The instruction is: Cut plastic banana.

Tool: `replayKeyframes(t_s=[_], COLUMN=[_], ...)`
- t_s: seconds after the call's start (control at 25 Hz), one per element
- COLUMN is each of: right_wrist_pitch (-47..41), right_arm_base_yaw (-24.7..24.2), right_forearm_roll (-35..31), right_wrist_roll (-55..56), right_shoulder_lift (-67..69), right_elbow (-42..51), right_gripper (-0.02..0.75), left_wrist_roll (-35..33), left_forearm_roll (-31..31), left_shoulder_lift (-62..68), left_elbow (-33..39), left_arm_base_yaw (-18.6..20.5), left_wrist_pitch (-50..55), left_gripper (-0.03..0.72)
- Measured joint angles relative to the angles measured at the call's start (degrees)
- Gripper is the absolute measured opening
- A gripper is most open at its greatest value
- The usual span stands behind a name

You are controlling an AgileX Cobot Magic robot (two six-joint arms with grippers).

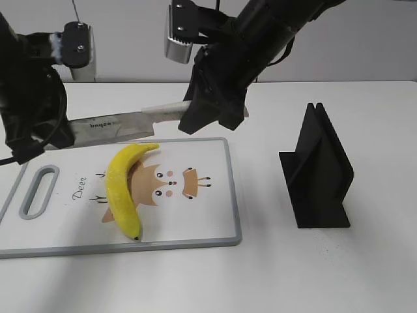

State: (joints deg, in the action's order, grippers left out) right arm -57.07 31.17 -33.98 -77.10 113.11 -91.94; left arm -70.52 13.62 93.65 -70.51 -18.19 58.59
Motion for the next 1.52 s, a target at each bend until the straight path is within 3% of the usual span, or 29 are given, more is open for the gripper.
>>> replayKeyframes(t_s=[0.08,0.2,0.48,0.6,0.8,1.52], right_wrist_pitch=[0.1,0.3,0.0,1.5,3.4,6.5], right_arm_base_yaw=[0.0,0.0,0.1,0.5,1.1,0.9], right_forearm_roll=[-0.1,0.0,2.2,6.4,11.2,16.3], right_wrist_roll=[0.0,-0.3,0.8,3.0,6.7,7.6], right_shoulder_lift=[0.0,0.0,4.1,5.8,6.1,15.8], right_elbow=[0.0,-0.1,-0.3,-0.4,-0.4,-0.7], right_gripper=[0.183,0.183,0.183,0.183,0.183,0.183], left_wrist_roll=[-0.1,-0.4,-0.5,-0.6,-1.1,-2.1], left_forearm_roll=[0.7,2.2,3.1,3.1,3.9,8.4], left_shoulder_lift=[0.0,0.0,1.2,1.8,3.9,15.4], left_elbow=[0.0,1.0,5.9,6.3,6.3,4.6], left_arm_base_yaw=[0.7,1.2,1.3,1.4,1.4,1.4], left_wrist_pitch=[0.1,-0.5,-5.6,-8.5,-11.6,-14.7], left_gripper=[0.014,-0.004,-0.007,-0.007,-0.007,0.002])
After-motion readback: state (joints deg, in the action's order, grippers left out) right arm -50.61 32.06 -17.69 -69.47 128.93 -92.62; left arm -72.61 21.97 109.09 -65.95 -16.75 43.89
